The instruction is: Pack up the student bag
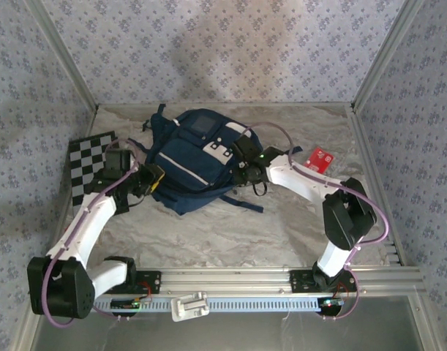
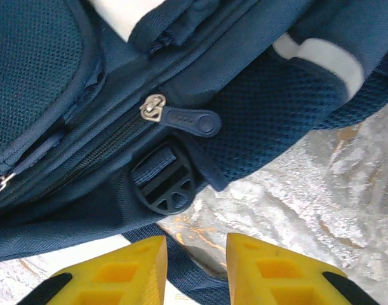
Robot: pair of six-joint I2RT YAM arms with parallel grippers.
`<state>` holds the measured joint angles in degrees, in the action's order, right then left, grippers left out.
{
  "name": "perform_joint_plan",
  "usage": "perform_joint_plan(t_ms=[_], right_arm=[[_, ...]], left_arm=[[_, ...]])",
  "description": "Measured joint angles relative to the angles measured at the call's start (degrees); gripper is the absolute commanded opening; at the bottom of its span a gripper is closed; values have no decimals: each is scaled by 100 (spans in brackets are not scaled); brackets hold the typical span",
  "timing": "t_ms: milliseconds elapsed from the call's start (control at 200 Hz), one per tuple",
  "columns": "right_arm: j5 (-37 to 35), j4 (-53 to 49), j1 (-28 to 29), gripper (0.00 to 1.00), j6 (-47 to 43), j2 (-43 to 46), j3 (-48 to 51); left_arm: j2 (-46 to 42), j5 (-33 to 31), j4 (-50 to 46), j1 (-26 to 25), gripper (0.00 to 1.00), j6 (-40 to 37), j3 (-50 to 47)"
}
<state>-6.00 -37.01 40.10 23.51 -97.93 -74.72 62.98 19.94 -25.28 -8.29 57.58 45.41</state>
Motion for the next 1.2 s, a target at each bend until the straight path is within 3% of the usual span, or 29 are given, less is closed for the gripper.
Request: perform_joint_plan(t_ms=[205,380,690,905,1199], right_arm=[[136,269,170,47,-66,-289,197],[153,610,212,52,-131,-535,260],[35,929,387,56,-262,-619,369],[0,1102,551,60,-251,-90,1279],[-24,1322,422,64,-262,-719,807]], left_arm=[[68,-153,490,-798,42,787,-164],[535,-356,634,-1209,37,1187,-195],[592,-634,702,-835,30,1274,-693],[612,-713,647,-715,21,1128,-713],[737,-809,612,-656,20,1058,-772]])
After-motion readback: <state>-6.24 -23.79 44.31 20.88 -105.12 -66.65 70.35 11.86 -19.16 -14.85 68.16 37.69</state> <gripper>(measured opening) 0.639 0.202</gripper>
